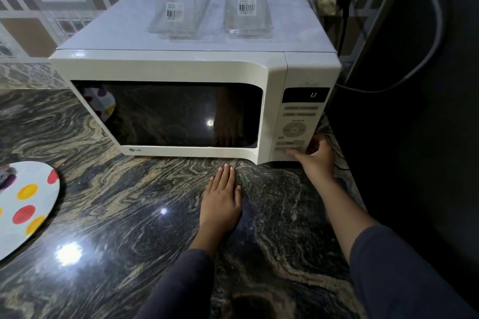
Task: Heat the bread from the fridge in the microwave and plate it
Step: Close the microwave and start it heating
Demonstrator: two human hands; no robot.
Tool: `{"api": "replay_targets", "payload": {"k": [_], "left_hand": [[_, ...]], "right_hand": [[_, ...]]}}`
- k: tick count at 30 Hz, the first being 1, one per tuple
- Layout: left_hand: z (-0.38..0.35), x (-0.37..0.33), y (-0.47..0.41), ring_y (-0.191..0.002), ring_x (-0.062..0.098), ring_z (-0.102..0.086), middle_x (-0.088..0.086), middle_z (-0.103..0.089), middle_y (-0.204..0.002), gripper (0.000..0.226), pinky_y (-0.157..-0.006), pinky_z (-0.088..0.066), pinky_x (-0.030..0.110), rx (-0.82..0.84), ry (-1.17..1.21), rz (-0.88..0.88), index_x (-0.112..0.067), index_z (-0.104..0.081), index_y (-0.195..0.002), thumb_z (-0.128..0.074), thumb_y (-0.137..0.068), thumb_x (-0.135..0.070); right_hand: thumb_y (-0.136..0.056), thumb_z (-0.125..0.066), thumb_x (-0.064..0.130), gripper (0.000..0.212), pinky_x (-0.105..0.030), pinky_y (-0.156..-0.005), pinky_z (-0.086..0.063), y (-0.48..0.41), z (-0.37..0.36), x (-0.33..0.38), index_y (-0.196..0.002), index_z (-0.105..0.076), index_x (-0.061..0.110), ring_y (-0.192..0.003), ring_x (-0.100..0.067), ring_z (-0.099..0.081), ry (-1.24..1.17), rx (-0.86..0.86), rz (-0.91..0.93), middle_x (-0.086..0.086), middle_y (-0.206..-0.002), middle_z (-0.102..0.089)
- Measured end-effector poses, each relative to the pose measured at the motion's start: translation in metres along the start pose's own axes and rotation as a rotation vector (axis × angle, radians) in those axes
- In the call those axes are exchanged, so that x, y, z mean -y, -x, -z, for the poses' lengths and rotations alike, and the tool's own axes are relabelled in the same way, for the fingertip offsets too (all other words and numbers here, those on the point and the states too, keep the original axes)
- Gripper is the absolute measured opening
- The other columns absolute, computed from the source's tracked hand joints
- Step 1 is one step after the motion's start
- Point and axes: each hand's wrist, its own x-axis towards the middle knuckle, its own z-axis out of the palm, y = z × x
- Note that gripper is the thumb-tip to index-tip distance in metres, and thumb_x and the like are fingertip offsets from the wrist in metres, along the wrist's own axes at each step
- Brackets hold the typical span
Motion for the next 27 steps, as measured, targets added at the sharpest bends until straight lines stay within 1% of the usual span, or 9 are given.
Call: {"api": "replay_targets", "payload": {"k": [4,9,13,15,17,19,22,25,27], "left_hand": [[0.000,0.000,-0.001,-0.145,0.008,0.004,-0.004,-0.004,-0.159,0.054,-0.117,0.005,0.025,-0.015,0.032,0.012,-0.019,-0.008,-0.150,-0.022,-0.100,-0.034],[0.001,-0.001,0.000,-0.146,0.007,0.002,-0.005,-0.006,-0.158,0.055,-0.118,0.003,0.025,0.005,0.079,0.022,-0.020,-0.011,-0.149,-0.025,-0.099,-0.036],[0.007,-0.002,-0.006,-0.143,0.013,-0.022,-0.003,-0.029,-0.153,0.053,-0.118,-0.017,0.030,-0.011,0.265,0.108,-0.020,-0.031,-0.144,-0.044,-0.094,-0.033],[0.018,-0.011,-0.012,-0.128,0.019,-0.046,0.003,-0.051,-0.137,0.042,-0.109,-0.035,0.035,-0.039,0.562,0.225,-0.020,-0.049,-0.132,-0.053,-0.091,-0.028],[0.032,-0.026,-0.018,-0.112,0.018,-0.058,0.002,-0.061,-0.119,0.029,-0.099,-0.045,0.035,-0.098,0.794,0.219,-0.019,-0.057,-0.119,-0.056,-0.091,-0.026],[0.049,-0.046,-0.027,-0.101,0.017,-0.061,0.002,-0.064,-0.108,0.021,-0.089,-0.049,0.029,-0.182,0.878,0.139,-0.016,-0.060,-0.111,-0.056,-0.091,-0.023],[0.077,-0.075,-0.044,-0.096,0.014,-0.060,0.002,-0.064,-0.103,0.020,-0.083,-0.049,0.027,-0.222,0.979,0.056,-0.015,-0.059,-0.108,-0.053,-0.093,-0.026],[0.095,-0.093,-0.058,-0.082,0.008,-0.057,-0.002,-0.061,-0.090,0.016,-0.071,-0.046,0.023,-0.196,0.950,0.011,-0.016,-0.056,-0.098,-0.047,-0.095,-0.029],[0.101,-0.099,-0.063,-0.066,0.005,-0.048,-0.005,-0.052,-0.073,0.022,-0.059,-0.037,0.023,-0.216,0.896,0.014,-0.013,-0.052,-0.083,-0.045,-0.097,-0.029]], "right_hand": [[-0.058,-0.088,0.009,0.061,-0.032,-0.081,-0.051,-0.002,0.003,0.001,-0.109,-0.055,0.005,-0.100,-0.026,-0.063,0.024,-0.006,-0.022,-0.015,-0.111,-0.065],[-0.069,-0.081,0.010,0.056,-0.028,-0.079,-0.046,0.009,0.007,0.017,-0.118,-0.055,0.002,-0.105,-0.028,-0.062,0.070,0.043,-0.063,-0.016,-0.117,-0.064],[-0.083,-0.068,0.013,0.039,-0.024,-0.079,-0.042,0.018,0.024,0.049,-0.119,-0.055,0.003,-0.108,-0.027,-0.060,0.051,0.067,0.060,-0.014,-0.118,-0.063],[-0.086,-0.065,0.018,0.043,-0.032,-0.089,-0.048,0.018,0.032,0.069,-0.125,-0.052,0.007,-0.112,-0.026,-0.058,0.023,0.027,0.202,-0.012,-0.122,-0.060],[-0.088,-0.061,0.024,0.051,-0.043,-0.101,-0.045,0.018,0.039,0.091,-0.134,-0.044,0.011,-0.122,-0.025,-0.051,0.001,-0.026,0.358,-0.012,-0.133,-0.051],[-0.091,-0.057,0.023,0.053,-0.041,-0.107,-0.040,0.020,0.045,0.116,-0.139,-0.039,0.010,-0.130,-0.024,-0.043,0.047,-0.080,0.524,-0.012,-0.140,-0.042],[-0.090,-0.057,0.014,0.046,-0.036,-0.109,-0.035,0.021,0.051,0.142,-0.135,-0.046,0.005,-0.131,-0.025,-0.040,0.166,-0.119,0.751,-0.016,-0.138,-0.043],[-0.088,-0.059,0.007,0.034,-0.037,-0.110,-0.034,0.017,0.049,0.149,-0.121,-0.060,0.002,-0.126,-0.026,-0.045,0.267,-0.090,0.739,-0.014,-0.130,-0.052],[-0.087,-0.059,0.004,0.032,-0.028,-0.108,-0.032,0.015,0.048,0.152,-0.118,-0.063,0.002,-0.124,-0.025,-0.047,0.263,-0.085,0.688,-0.013,-0.127,-0.055]]}}
